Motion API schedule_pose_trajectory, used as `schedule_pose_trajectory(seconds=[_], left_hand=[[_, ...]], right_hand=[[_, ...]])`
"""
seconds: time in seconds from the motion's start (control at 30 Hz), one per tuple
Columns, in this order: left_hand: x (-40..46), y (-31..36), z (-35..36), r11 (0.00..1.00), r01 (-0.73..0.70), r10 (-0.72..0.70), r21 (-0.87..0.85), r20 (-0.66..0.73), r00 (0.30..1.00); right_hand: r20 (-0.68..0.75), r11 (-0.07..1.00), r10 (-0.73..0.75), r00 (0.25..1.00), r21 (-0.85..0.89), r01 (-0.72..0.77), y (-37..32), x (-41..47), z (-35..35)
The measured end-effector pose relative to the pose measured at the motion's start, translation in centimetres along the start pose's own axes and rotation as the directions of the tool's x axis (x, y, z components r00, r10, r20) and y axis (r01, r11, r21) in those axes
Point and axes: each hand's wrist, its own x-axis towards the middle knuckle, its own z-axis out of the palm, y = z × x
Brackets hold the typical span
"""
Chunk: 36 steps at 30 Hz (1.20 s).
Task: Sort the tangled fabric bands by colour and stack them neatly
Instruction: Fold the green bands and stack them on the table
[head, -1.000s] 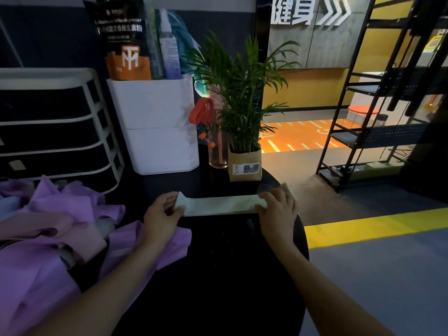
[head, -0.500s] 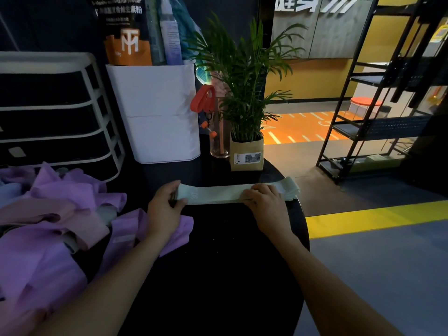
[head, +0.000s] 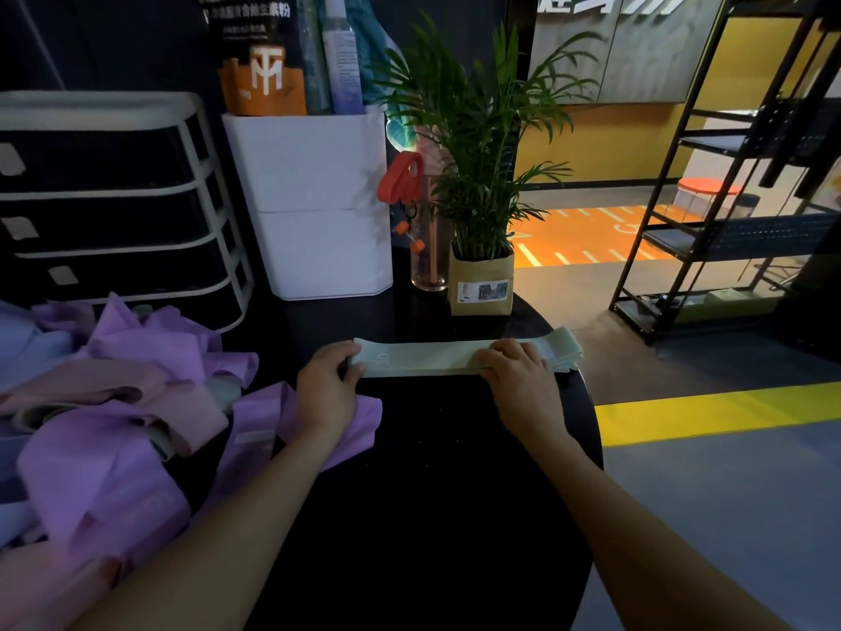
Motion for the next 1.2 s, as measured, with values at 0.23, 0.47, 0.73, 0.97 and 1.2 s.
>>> schedule_pose_trajectory(seconds=[0.23, 0.47, 0.73, 0.97, 1.2], left_hand=[[-0.1, 0.1, -0.1, 0.999, 0.034, -0.034, 0.014, 0.003, 0.999], [-0.1, 1.2, -1.2, 0.998, 0.009, -0.017, 0.068, 0.108, 0.994], [1.9, 3.1, -8.5, 0.967, -0.092, 0.051, 0.238, 0.173, 0.984], [2.2, 1.4, -17.9, 0.892, -0.155, 0.110, 0.425, 0.128, 0.986], [0.7, -1.2, -25.0, 0.789, -0.139, 0.027, 0.599, 0.192, 0.981]], right_hand=[[0.032, 0.999, -0.024, 0.999, -0.030, 0.025, -0.1, -0.1, -0.2], [0.027, 0.999, -0.018, 0.999, -0.043, 0.019, -0.7, -0.1, -0.7], [-0.054, 0.996, -0.069, 0.996, 0.058, 0.073, -9.4, 2.2, 0.3], [-0.027, 0.936, -0.223, 0.974, 0.274, 0.222, -19.7, 3.7, 2.0], [0.032, 0.899, -0.283, 0.959, 0.358, 0.253, -25.3, 4.0, 3.9]])
